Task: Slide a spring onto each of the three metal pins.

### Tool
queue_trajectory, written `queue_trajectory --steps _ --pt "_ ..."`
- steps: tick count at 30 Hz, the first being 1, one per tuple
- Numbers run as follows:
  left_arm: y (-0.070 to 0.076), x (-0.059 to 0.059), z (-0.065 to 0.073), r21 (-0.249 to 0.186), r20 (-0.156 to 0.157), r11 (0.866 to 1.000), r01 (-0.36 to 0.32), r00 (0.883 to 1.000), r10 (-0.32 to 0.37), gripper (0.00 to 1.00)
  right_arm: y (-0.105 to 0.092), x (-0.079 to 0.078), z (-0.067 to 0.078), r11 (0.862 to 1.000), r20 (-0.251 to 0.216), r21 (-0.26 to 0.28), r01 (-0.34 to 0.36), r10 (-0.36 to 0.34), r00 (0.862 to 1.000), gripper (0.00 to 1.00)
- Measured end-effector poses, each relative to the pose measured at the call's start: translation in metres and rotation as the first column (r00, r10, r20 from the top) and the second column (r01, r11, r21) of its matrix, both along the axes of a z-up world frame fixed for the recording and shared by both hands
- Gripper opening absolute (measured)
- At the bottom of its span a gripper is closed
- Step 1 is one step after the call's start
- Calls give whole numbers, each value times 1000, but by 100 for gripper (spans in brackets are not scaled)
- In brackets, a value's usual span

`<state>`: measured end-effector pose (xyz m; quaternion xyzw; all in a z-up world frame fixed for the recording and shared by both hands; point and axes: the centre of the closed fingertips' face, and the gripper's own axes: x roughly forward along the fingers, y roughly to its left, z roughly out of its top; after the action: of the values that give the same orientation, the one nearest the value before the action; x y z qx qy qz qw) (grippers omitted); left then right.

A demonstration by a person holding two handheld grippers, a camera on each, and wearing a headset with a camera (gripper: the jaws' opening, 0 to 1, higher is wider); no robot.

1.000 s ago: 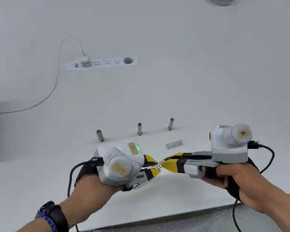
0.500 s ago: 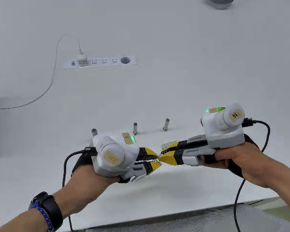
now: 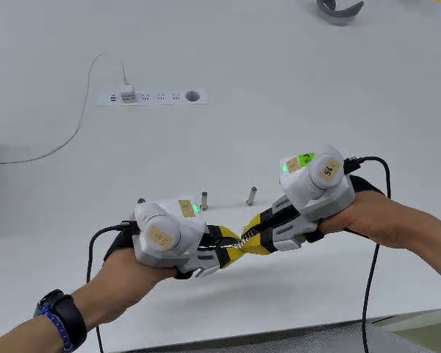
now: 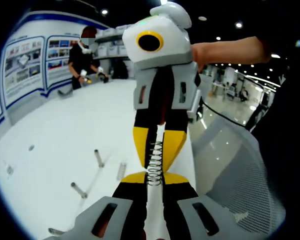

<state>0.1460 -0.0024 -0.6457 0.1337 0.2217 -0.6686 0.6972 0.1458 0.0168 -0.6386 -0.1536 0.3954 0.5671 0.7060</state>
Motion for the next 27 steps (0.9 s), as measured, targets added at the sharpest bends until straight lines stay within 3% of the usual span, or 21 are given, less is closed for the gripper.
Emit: queue_trajectory --steps 8,12,27 --pt "5 0 2 -31 -43 999 -10 999 9 10 5 -1 2 997 19 -13 -74 74 997 13" --pt "6 -1 2 -37 -47 999 -15 999 13 10 7 -1 2 995 27 -24 -96 96 995 13" --pt "15 10 -6 -39 -87 993 -107 991 103 15 7 8 -3 994 43 -53 -98 100 994 13"
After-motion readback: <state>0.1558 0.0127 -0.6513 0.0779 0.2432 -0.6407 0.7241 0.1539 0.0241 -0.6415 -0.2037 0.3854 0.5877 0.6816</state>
